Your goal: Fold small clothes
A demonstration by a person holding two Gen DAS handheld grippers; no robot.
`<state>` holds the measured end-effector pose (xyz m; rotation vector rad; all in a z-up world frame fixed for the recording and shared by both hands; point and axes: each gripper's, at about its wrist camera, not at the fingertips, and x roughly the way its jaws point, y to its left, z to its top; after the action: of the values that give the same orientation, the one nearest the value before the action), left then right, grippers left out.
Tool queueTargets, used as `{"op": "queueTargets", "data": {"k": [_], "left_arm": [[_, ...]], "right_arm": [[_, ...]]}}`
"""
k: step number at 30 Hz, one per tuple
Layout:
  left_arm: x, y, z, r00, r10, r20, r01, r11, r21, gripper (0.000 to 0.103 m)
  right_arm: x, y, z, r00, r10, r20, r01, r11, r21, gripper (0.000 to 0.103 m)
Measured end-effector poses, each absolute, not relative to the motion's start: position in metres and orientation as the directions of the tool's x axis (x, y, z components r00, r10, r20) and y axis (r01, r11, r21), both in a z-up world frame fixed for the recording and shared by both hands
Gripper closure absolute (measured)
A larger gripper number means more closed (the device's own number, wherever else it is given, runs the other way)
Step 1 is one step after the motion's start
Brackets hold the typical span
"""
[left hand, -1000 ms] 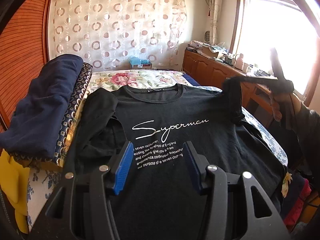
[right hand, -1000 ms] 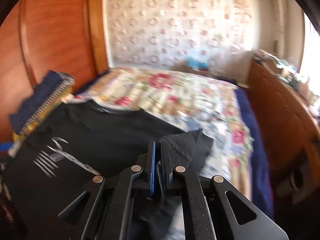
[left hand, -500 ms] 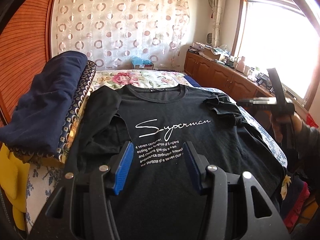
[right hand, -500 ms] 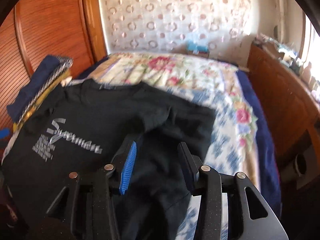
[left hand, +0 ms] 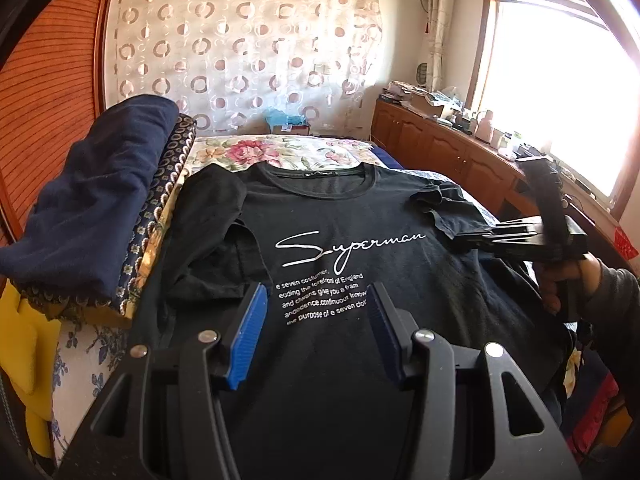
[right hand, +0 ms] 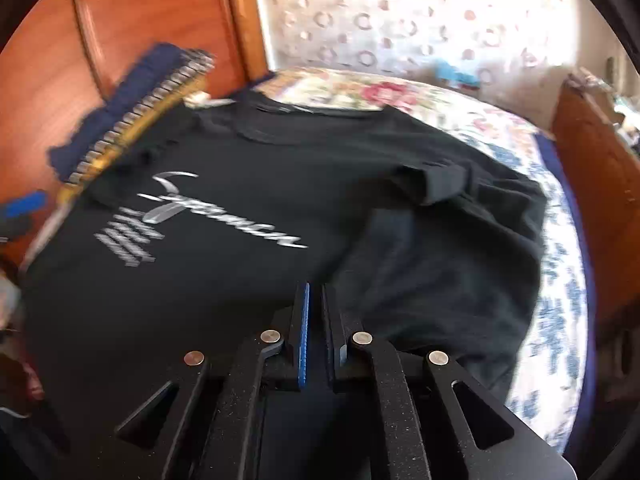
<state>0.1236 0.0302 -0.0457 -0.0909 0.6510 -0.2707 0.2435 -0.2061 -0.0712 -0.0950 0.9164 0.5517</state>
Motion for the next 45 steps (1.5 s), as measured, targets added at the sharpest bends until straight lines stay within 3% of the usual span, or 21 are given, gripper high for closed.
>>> {"op": "queueTargets", "data": {"k": [4, 6, 8, 22, 25, 27, 29, 34, 45], "left_arm": [[0.123, 0.034, -0.048, 0.761, -0.281, -0.584, 0.218, 0.960, -0.178, 0.052], [0.124, 0.034, -0.048, 0.761, -0.283, -0.583, 0.220, 0.959, -0.178, 0.052], [0.125, 0.034, -0.047, 0.762, -0.286, -0.581, 0.226, 0.958, -0.175, 0.052], [0.156, 0.032, -0.047, 0.748, -0.278, -0.603, 0.238, 0.960, -0.148, 0.052], [0.169, 0.036, -0.047, 0.749, -0.250, -0.613, 0.215, 0.968, -0.133, 0.052], [0.177, 0.039, -0.047, 0.751, -0.235, -0.617, 0.204, 0.971, -0.121, 0.052], [0.185, 0.041, -0.046, 0.751, -0.233, -0.618, 0.201, 0.972, -0.122, 0.052], [0.206, 0.044, -0.040, 0.745, -0.202, -0.636, 0.211, 0.976, -0.063, 0.052], [0.288, 0.057, -0.042, 0.623, -0.127, -0.772, 0.258, 0.965, 0.050, 0.052]], "right_arm": [[0.233, -0.203, -0.056, 0.497, 0.452, -0.741, -0.523, 0.837, 0.160, 0.096], [0.235, -0.205, -0.050, 0.535, 0.415, -0.736, -0.495, 0.860, 0.125, 0.073], [0.246, -0.213, -0.045, 0.573, 0.374, -0.729, -0.453, 0.886, 0.098, 0.068], [0.360, -0.232, -0.082, 0.534, 0.167, -0.829, -0.377, 0.924, -0.057, 0.068], [0.378, -0.232, -0.064, 0.634, 0.182, -0.752, -0.353, 0.933, -0.072, 0.068], [0.379, -0.241, -0.044, 0.719, 0.213, -0.661, -0.312, 0.949, -0.034, 0.068], [0.382, -0.249, -0.033, 0.735, 0.250, -0.631, -0.311, 0.950, 0.014, 0.067], [0.377, -0.263, -0.039, 0.693, 0.238, -0.680, -0.331, 0.944, -0.007, 0.067], [0.349, -0.299, -0.071, 0.636, 0.161, -0.755, -0.303, 0.952, -0.052, 0.067]]}}
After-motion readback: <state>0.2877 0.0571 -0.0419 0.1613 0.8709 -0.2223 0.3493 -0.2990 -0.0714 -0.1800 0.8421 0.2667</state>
